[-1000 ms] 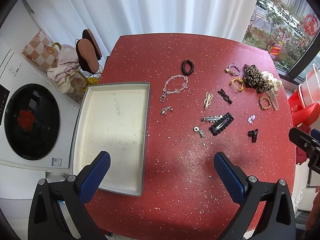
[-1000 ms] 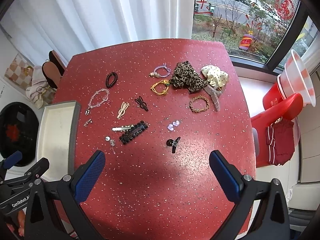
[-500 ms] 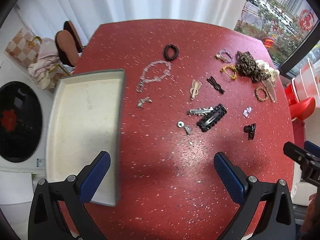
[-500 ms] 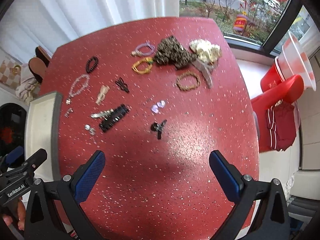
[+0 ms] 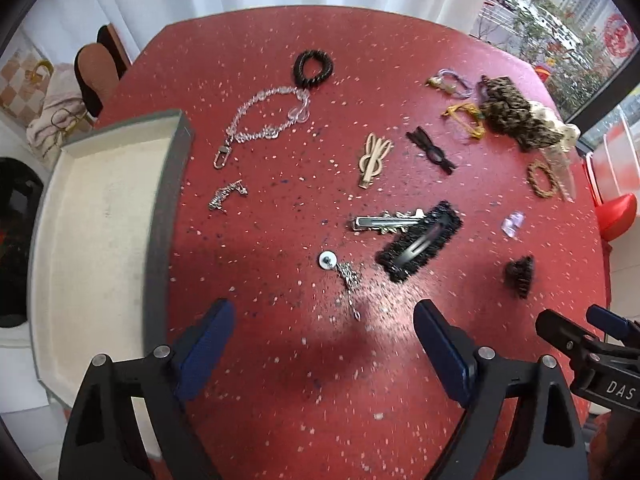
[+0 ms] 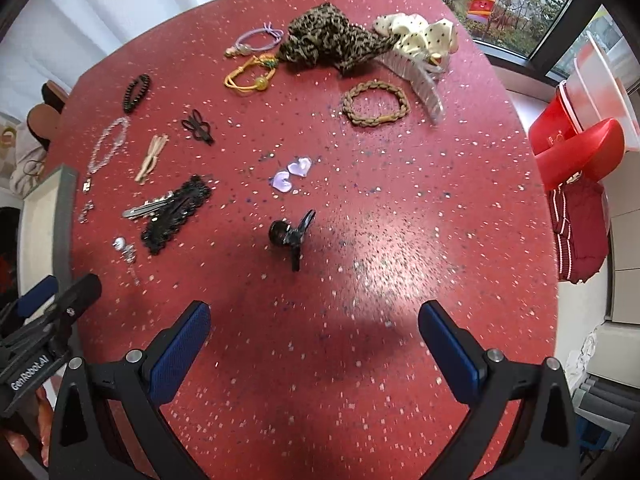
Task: Organize jewelry
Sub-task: 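Grasp the silver charm keychain with the left tool while the right tool grasps the black claw clip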
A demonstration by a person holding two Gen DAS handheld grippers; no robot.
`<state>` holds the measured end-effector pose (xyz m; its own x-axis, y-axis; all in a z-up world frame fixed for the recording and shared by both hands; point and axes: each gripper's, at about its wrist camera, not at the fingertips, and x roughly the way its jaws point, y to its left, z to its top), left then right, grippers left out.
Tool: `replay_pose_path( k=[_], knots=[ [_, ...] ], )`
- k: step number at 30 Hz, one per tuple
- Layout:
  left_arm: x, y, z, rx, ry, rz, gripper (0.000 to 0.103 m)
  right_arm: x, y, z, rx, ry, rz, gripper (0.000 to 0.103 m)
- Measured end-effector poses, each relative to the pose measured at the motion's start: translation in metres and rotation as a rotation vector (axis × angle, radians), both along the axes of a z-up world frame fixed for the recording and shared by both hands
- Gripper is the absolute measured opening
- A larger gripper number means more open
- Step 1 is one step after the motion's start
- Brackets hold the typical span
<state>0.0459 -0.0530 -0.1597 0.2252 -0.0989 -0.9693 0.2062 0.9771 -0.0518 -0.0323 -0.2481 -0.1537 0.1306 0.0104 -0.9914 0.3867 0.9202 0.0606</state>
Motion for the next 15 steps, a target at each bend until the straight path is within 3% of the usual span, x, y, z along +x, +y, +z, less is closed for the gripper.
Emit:
replay_pose_path(
  k=[3, 6, 10, 15],
  knots=[
    [0.007, -0.002, -0.013, 0.000, 0.001, 0.013, 0.092, 0.008, -0.001, -0.013, 0.000, 0.002, 0.004, 0.103],
    [0.012, -0.006, -0.027, 0.010, 0.006, 0.006, 0.080, 0.017, -0.003, -0.024, -0.004, 0.004, 0.008, 0.103],
    [0.016, -0.010, -0.040, 0.022, 0.009, 0.014, 0.080, 0.028, -0.002, -0.034, -0.008, -0.003, 0.010, 0.102],
    [0.017, -0.012, -0.047, 0.032, -0.007, 0.025, 0.080, 0.042, 0.007, -0.044, -0.017, -0.003, 0.031, 0.092]
  ],
)
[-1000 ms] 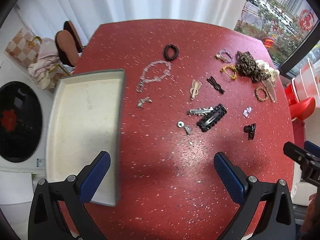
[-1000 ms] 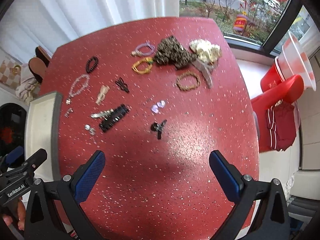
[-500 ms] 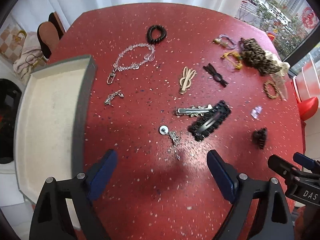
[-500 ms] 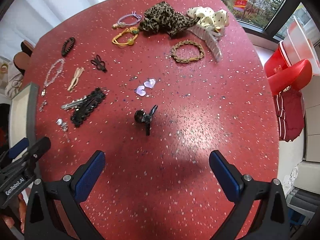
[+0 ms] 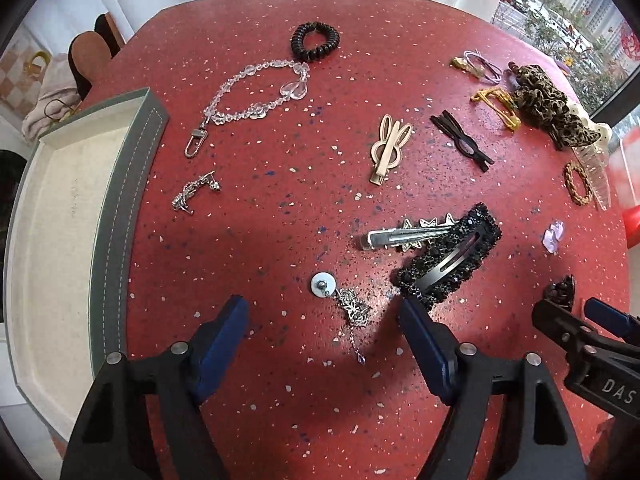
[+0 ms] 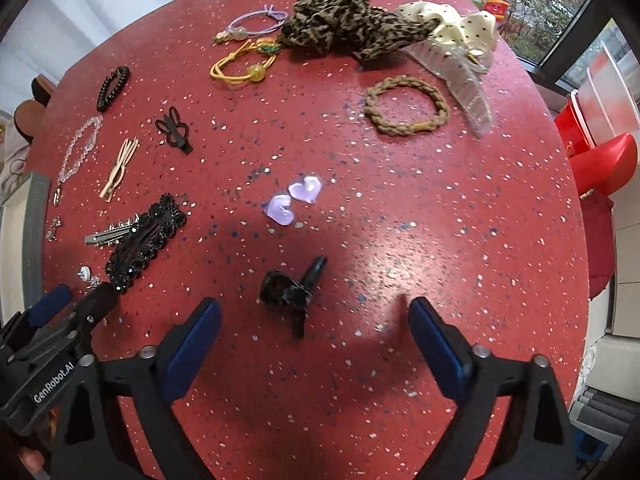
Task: Organize jewelry
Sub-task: 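Grasp the silver charm keychain with the left tool while the right tool grasps the black claw clip, then carry the keychain and claw clip over the white tray with both tools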
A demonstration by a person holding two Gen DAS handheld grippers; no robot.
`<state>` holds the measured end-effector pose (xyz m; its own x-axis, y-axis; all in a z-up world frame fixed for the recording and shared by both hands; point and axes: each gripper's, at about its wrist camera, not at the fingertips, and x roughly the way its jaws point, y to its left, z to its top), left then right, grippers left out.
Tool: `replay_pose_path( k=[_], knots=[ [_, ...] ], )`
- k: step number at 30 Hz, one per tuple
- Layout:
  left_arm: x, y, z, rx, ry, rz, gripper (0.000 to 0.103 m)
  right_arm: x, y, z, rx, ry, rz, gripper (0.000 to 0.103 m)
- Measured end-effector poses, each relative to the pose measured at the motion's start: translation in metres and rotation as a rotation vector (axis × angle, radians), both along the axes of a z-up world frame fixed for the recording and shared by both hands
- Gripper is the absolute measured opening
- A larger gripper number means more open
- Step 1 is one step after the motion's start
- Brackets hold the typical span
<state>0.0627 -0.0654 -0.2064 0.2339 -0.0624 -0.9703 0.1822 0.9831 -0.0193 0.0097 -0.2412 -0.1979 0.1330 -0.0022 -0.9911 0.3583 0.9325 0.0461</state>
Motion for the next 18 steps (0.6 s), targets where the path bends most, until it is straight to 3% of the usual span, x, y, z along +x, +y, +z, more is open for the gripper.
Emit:
replay_pose_path(
  k=[5, 7, 9, 13, 16, 18],
  knots=[
    [-0.001, 0.000, -0.002, 0.003, -0.009, 0.008, 0.078, 0.012, 0.018, -0.006, -0.037, -0.006, 0.029, 0.081],
    [-0.003, -0.003, 0.001, 0.001, -0.027, -0.007, 0.063, 0.014, 0.020, -0.006, -0.053, -0.007, 0.033, 0.075],
    [-0.004, -0.007, 0.003, 0.002, -0.031, -0.031, 0.041, 0.016, 0.022, -0.005, -0.066, -0.007, 0.036, 0.069],
    [-0.003, -0.009, 0.004, -0.006, -0.021, -0.038, 0.013, 0.020, 0.026, -0.004, -0.067, -0.014, 0.043, 0.047],
    [0.001, -0.007, 0.006, -0.066, 0.021, -0.036, 0.013, 0.017, 0.026, -0.001, -0.061, -0.015, 0.035, 0.029],
    [0.000, 0.000, 0.009, -0.090, 0.034, -0.028, 0.013, 0.013, 0.024, 0.001, -0.053, -0.012, 0.019, 0.026]
  ],
)
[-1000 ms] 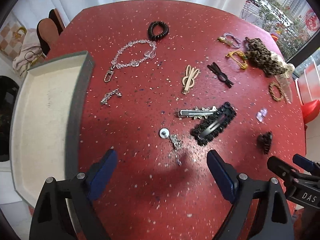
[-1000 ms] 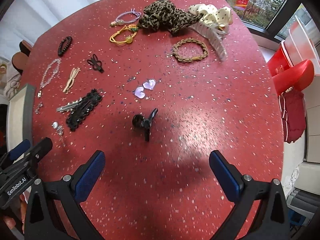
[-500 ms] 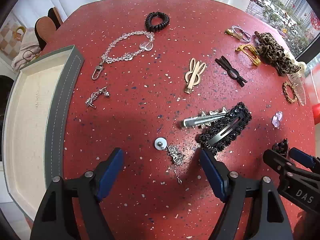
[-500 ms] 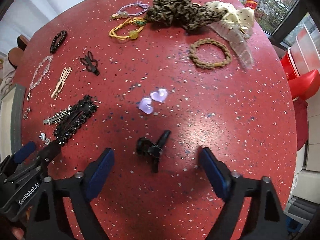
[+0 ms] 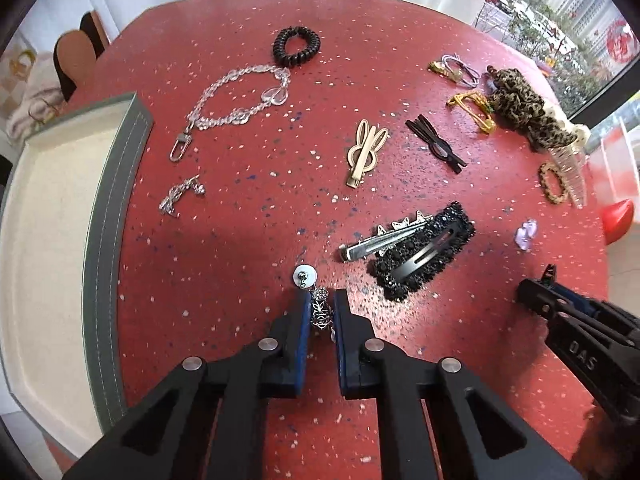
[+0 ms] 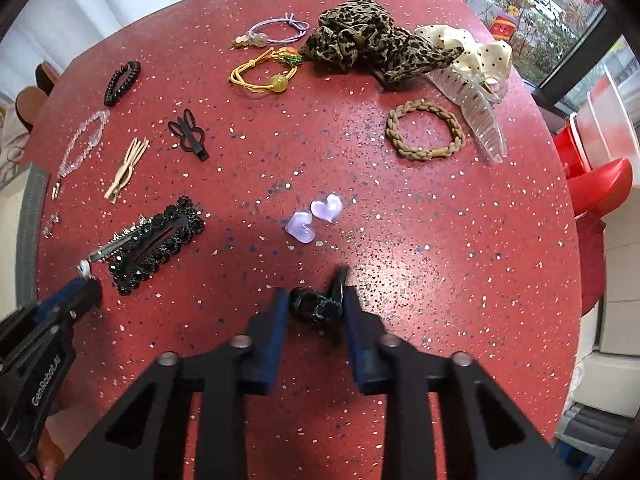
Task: Organize jewelry
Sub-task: 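Carry the keychain and claw clip over the white tray with both tools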
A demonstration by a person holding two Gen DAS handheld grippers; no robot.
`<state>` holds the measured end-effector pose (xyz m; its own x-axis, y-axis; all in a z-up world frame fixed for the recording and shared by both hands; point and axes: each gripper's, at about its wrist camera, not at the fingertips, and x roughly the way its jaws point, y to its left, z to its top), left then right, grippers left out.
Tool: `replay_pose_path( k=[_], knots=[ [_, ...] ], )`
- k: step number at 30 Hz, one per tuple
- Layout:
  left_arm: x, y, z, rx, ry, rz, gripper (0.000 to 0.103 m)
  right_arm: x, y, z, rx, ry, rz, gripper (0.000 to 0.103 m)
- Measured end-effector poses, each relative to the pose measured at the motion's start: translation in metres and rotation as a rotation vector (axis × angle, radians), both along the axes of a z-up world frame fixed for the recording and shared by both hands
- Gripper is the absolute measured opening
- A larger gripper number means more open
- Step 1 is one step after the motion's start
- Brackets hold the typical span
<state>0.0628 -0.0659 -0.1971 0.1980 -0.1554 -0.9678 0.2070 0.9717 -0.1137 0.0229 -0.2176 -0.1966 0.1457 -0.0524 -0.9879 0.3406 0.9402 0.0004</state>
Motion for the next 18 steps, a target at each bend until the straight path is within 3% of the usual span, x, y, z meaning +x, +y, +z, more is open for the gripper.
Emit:
replay_pose_path(
  k=[6, 18],
  knots=[
    [-0.008, 0.012, 0.019, -0.046, 0.001, -0.002, 0.013, -0.008, -0.007, 0.008, 0.059, -0.010, -0.028, 0.026],
    [-0.052, 0.041, 0.056, -0.050, -0.025, -0.078, 0.013, -0.048, -0.023, 0.045, 0.137, -0.014, -0.048, 0.026]
  ],
)
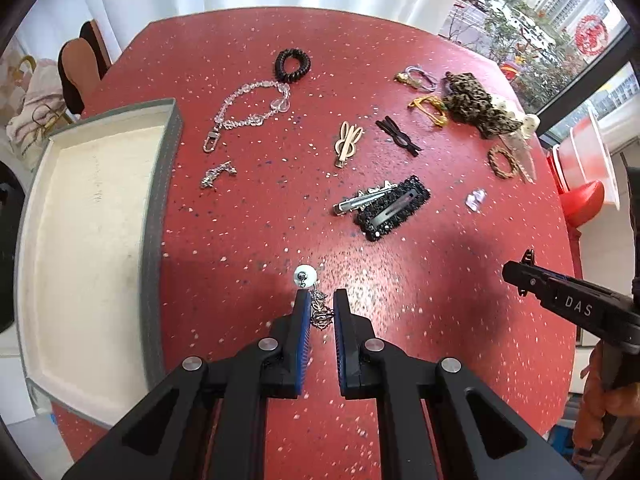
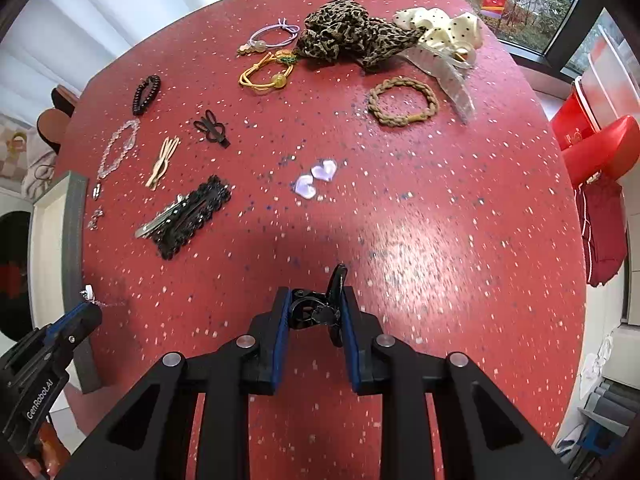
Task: Organize jewelry
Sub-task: 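Carry the keychain and claw clip over the white tray with both tools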
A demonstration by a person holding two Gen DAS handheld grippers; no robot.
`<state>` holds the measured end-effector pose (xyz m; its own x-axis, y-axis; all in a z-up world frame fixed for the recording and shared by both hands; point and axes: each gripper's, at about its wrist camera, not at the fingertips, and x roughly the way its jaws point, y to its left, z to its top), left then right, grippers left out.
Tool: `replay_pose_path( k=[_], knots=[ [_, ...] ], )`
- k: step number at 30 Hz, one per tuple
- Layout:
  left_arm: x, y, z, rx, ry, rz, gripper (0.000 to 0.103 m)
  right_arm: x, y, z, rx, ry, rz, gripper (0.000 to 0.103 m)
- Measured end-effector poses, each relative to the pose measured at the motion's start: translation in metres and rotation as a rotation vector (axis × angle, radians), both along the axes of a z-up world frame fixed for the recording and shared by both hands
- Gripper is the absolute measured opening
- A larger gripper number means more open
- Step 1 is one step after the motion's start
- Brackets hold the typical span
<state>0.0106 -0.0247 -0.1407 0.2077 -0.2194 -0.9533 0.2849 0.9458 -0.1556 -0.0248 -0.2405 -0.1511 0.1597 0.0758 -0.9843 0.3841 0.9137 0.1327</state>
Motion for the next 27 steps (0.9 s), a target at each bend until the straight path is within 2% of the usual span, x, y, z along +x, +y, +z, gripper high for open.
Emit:
replay_pose_path(
  k=[6, 14, 21, 27],
  knots=[
    [-0.010, 0.027, 0.024, -0.008, -0.039, 0.027, 0.013, -0.012, 0.021, 0.014, 0.006, -0.008, 0.029, 0.026],
    [-0.014, 0.081, 0.043, -0.021, -0.079, 0.147, 0.013, -0.002, 0.070, 0.043, -0.002, -0.052, 0.136, 0.026],
    [-0.022, 0.137, 0.044, -0.010, -0.092, 0.265, 0.013, 0.018, 0.128, 0.059, 0.017, -0.103, 0.248, 0.026],
    [-0.026, 0.183, 0.036, 0.013, -0.086, 0.359, 0.013, 0.037, 0.189, 0.061, 0.058, -0.130, 0.358, 0.026]
  ],
)
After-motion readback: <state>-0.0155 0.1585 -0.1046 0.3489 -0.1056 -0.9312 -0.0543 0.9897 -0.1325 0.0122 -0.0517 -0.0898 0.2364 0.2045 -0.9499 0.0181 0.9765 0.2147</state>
